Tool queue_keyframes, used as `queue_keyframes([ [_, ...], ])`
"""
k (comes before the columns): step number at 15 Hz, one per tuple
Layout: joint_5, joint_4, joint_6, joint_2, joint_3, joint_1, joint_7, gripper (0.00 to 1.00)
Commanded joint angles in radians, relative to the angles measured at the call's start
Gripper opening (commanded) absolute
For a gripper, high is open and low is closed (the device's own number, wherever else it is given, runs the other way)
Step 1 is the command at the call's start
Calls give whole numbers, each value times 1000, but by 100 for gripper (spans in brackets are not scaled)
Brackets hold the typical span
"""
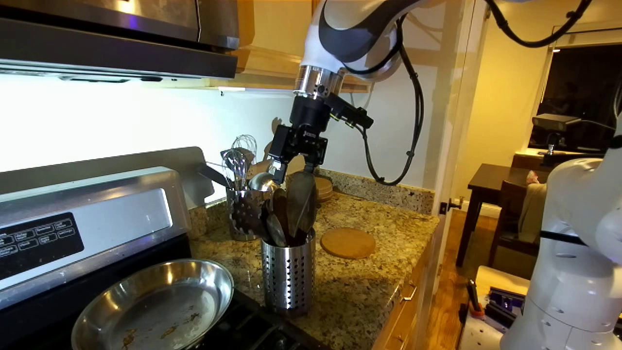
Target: Pick up the wooden spoon from the utensil holder and put it on the countertop.
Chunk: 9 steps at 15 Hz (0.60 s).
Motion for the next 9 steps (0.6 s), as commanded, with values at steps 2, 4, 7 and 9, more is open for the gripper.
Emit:
queue_keyframes([
  [2,-50,25,-25,-6,30,1,9,100],
  [4,-83,36,-29,-8,43,0,13,100],
  [7,-125,48,-36,-11,57,2,14,100],
  [9,-148,52,-39,-12,64,3,14,100],
])
